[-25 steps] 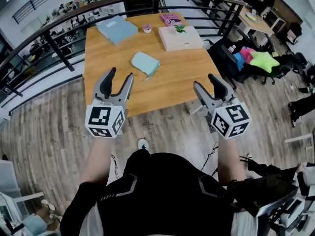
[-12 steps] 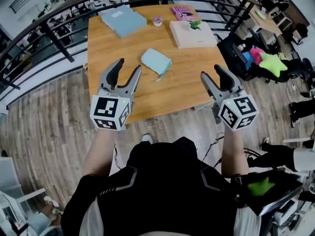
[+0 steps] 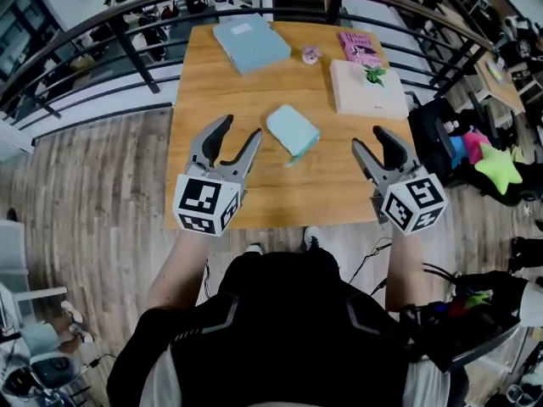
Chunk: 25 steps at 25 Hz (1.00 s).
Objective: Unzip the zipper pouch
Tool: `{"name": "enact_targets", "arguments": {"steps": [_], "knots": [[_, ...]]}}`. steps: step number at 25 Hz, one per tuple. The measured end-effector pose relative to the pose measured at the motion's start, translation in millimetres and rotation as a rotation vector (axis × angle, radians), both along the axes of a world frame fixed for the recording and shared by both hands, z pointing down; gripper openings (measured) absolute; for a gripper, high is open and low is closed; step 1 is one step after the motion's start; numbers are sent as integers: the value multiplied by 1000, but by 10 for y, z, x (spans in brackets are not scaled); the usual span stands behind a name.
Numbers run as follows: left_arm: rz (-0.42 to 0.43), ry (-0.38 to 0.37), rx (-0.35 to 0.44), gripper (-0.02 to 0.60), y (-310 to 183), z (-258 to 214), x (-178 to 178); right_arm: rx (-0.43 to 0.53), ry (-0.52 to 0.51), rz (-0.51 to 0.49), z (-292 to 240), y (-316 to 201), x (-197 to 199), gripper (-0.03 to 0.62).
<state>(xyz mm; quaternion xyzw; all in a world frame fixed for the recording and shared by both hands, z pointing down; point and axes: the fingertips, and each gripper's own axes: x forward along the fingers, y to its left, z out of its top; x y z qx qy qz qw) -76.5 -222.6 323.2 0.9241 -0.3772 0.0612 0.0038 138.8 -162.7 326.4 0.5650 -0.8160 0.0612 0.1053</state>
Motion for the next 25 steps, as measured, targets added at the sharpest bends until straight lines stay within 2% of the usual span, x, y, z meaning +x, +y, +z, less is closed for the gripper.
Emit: {"name": "enact_targets", "arguments": {"steps": [10, 16, 25], "knots": [[-167, -21, -21, 244, -120, 87, 587, -1, -1, -240, 167, -595, 615, 222], [-275, -20, -83, 244, -104, 338, 682, -20, 1, -379, 434, -881, 685, 218], [-376, -87, -194, 244, 141, 899, 790, -107, 39, -548, 1202, -1162, 731, 213]]}}
